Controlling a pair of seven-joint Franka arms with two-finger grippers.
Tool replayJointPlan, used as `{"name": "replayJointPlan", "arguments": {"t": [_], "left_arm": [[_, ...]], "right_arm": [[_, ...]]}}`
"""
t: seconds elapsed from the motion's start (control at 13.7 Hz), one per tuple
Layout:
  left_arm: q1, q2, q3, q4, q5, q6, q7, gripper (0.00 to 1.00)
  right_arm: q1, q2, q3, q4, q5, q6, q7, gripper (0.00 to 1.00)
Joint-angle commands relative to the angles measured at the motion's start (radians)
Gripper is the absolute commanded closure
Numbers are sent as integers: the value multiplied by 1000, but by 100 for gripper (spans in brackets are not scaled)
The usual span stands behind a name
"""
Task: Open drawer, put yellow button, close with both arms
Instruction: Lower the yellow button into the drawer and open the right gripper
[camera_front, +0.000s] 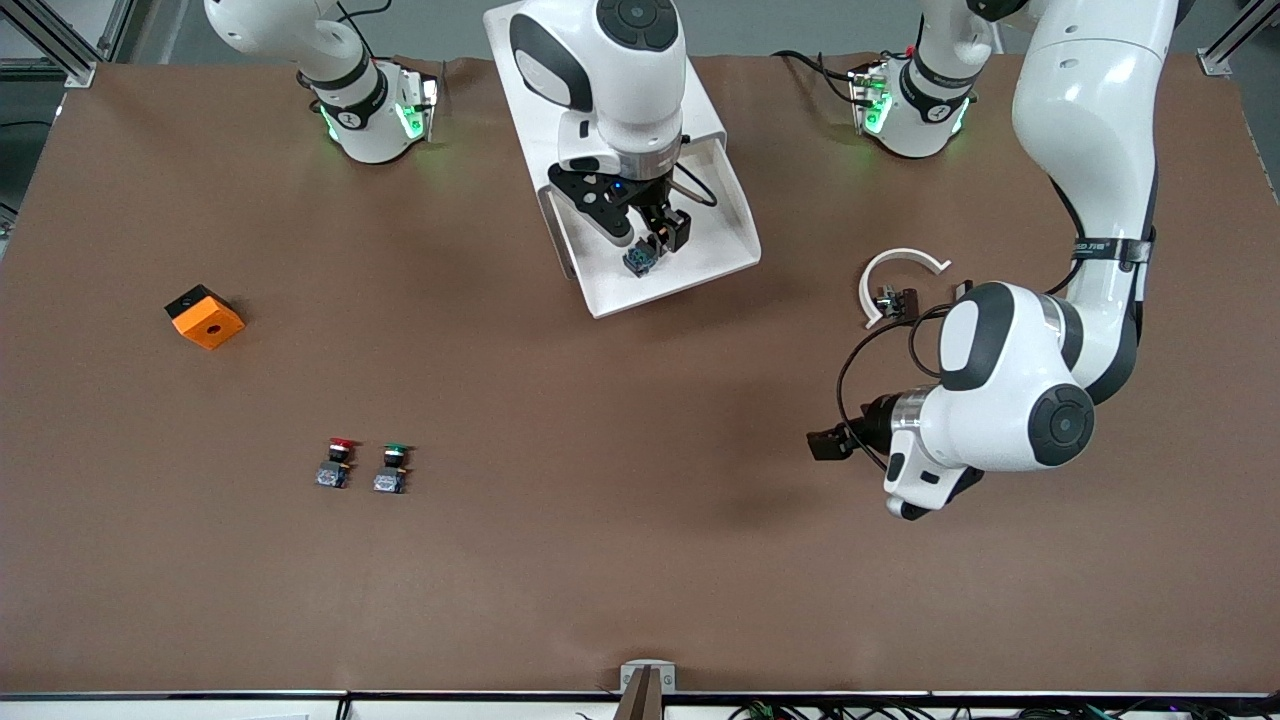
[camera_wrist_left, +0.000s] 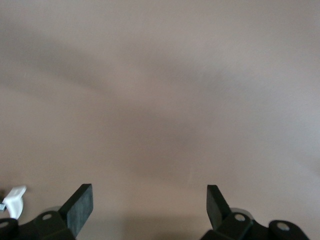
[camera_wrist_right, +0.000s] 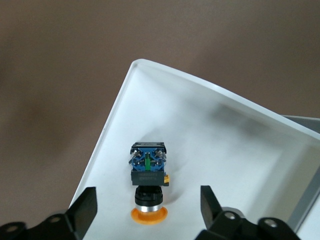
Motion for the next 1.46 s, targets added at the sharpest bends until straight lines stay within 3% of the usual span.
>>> {"name": "replayJointPlan", "arguments": {"t": [0.0, 0.29, 0.59, 0.88, 1.17, 1.39], "left_arm": [[4, -26, 15, -13, 19, 77, 20, 0], [7, -106, 15, -22, 21, 82, 22, 0], [-9, -152, -1, -54, 21, 78, 6, 0], [-54, -236, -10, -172, 21, 96, 5, 0], [-143, -293, -8, -341, 24, 264, -15, 0], [-210, -281, -11, -357, 137, 272, -150, 0]], "right_arm": [[-10, -12, -10, 72, -11, -90, -31, 0], [-125, -17, -13, 202, 2, -262, -293, 0], [-314, -78, -12, 216, 5, -359, -652, 0], [-522, -118, -12, 212, 5, -465, -1035, 0], [-748, -144, -12, 212, 4, -511, -1445, 0], [-863, -146, -13, 212, -7, -513, -1645, 0]]}}
